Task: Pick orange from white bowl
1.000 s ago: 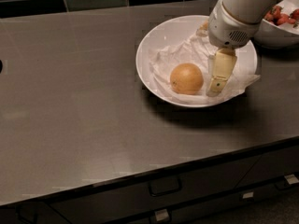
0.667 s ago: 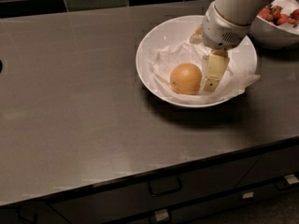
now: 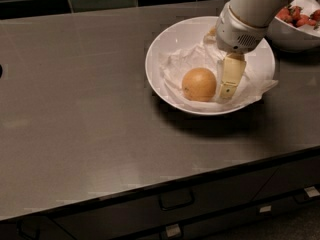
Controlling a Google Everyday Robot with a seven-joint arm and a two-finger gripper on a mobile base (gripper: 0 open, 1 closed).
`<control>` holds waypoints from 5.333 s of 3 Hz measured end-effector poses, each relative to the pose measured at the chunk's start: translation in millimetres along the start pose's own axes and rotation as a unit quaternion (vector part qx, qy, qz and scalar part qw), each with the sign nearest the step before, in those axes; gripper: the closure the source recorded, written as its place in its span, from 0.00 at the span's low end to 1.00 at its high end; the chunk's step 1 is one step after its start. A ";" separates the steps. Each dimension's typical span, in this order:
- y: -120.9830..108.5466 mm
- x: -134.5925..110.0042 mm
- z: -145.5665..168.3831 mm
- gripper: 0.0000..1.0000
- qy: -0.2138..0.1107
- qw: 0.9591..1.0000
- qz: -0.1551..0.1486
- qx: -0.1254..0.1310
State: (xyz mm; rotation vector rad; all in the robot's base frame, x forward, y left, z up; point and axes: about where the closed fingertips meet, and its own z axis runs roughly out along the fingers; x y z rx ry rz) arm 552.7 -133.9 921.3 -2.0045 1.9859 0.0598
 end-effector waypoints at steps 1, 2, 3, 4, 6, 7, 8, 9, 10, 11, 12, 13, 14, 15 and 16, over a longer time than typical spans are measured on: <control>-5.8 -2.4 6.1 0.00 -0.004 1.000 -0.007 -0.004; -10.4 0.2 17.0 0.19 -0.008 1.000 -0.009 -0.018; -13.9 3.6 31.4 0.28 -0.014 0.999 -0.009 -0.033; -15.4 5.6 40.5 0.35 -0.018 0.999 -0.008 -0.042; -14.1 1.2 48.2 0.34 -0.025 0.998 -0.011 -0.052; -12.5 -2.6 53.9 0.34 -0.031 0.998 -0.014 -0.059; -10.7 -6.8 60.8 0.34 -0.036 0.997 -0.017 -0.068; -8.7 -8.1 67.6 0.34 -0.040 0.996 -0.017 -0.077; -6.8 -8.7 74.0 0.53 -0.045 0.995 -0.019 -0.088; -6.8 -8.8 74.0 0.76 -0.045 0.995 -0.019 -0.088; -6.9 -8.8 73.8 0.98 -0.045 0.995 -0.019 -0.088; -10.8 -16.9 54.8 1.00 -0.045 0.997 -0.028 -0.056; -14.3 -24.9 25.2 1.00 -0.055 0.998 -0.036 -0.005; -12.8 -28.1 -4.3 1.00 -0.060 0.996 -0.033 0.064; -18.7 -30.7 -7.8 1.00 -0.064 0.994 -0.032 0.081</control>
Offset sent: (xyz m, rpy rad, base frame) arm 0.0182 0.0002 -0.0253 0.0146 0.0738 0.0443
